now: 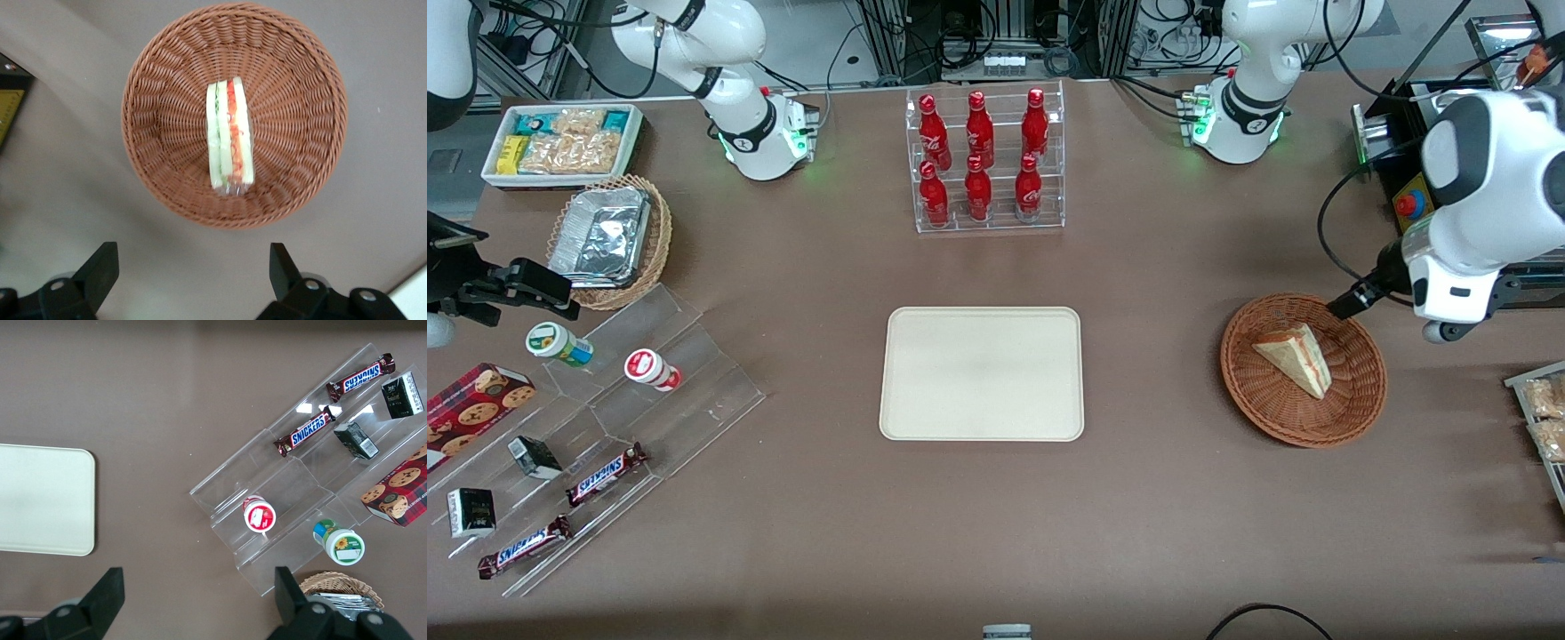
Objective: Place sandwich from basket to tray
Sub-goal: 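Lower the open left gripper around the wrapped sandwich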
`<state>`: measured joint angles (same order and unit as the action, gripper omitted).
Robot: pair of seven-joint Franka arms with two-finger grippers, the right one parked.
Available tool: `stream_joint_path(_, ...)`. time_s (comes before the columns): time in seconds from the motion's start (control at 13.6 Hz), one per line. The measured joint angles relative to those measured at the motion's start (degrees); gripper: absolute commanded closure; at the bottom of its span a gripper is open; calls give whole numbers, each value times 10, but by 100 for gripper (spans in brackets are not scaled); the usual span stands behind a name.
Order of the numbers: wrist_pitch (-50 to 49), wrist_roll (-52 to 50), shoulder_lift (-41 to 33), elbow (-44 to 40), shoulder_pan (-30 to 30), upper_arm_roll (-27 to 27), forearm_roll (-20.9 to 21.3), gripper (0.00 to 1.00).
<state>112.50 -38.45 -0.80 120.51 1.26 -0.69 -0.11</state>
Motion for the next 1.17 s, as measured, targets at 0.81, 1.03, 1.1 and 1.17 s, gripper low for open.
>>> stream_joint_path(0.81, 162, -40, 79, 77, -4, -2, 0, 0)
stream_joint_path(1.03, 188, -42, 96, 86, -4, -2, 0, 0)
stream_joint_path(1.1, 194, -48, 102, 87, -4, -2, 0, 0)
stream_joint_path(1.17, 204, -57, 109, 88, -4, -2, 0, 0)
